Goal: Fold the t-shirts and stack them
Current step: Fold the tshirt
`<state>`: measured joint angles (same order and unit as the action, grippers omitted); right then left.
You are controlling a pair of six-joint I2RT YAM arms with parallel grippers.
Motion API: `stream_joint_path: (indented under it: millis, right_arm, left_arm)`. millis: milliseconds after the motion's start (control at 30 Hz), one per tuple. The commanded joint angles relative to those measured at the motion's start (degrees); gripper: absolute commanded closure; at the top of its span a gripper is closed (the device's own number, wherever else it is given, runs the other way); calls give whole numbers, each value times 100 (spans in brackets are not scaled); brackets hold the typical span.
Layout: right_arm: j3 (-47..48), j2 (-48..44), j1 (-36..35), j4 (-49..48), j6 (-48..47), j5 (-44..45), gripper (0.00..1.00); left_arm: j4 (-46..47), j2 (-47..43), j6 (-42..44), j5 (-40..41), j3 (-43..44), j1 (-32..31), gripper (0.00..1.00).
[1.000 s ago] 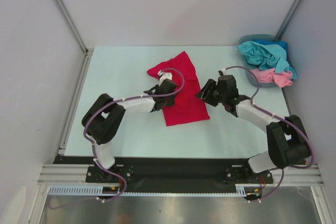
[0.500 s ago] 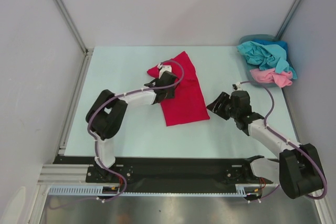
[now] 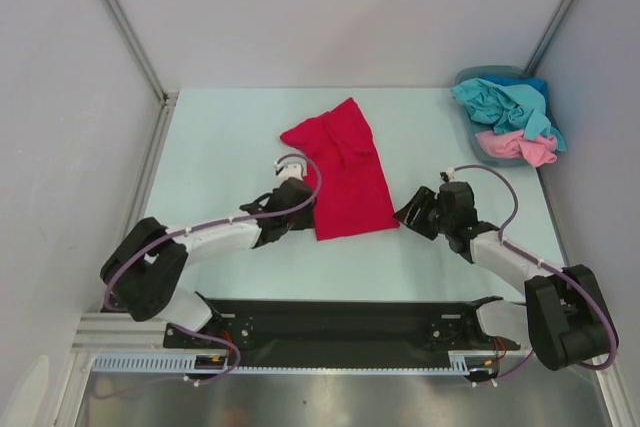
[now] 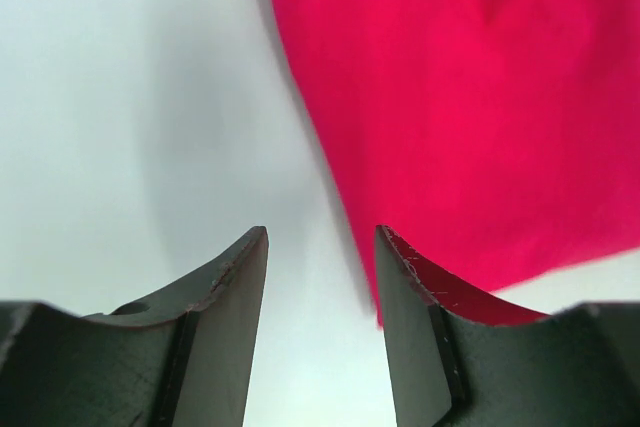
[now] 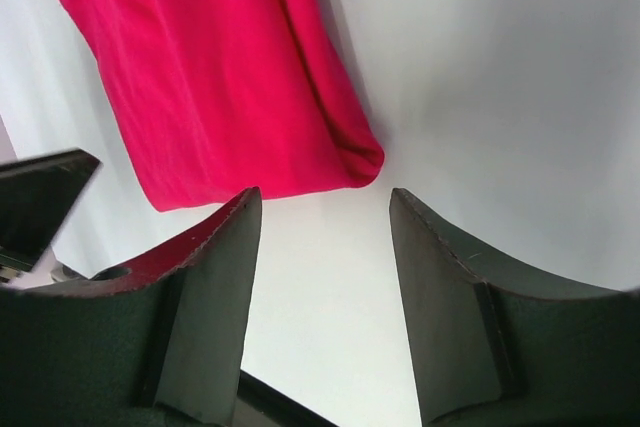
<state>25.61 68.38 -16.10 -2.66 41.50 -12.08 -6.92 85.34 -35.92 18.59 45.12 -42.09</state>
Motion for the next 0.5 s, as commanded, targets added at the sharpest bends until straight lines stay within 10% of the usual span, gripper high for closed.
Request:
stream_joint_path:
  millis: [0,467]
  right_arm:
    - [-55,44,54,-367,-124,-93,41]
    - [-837,175,379,-1736,183,-479,32]
  left_arm:
    - [575,-342,-433,-267,-477,-81,47]
    - [2589,-326,-1013,-1137,-1937,-89,47]
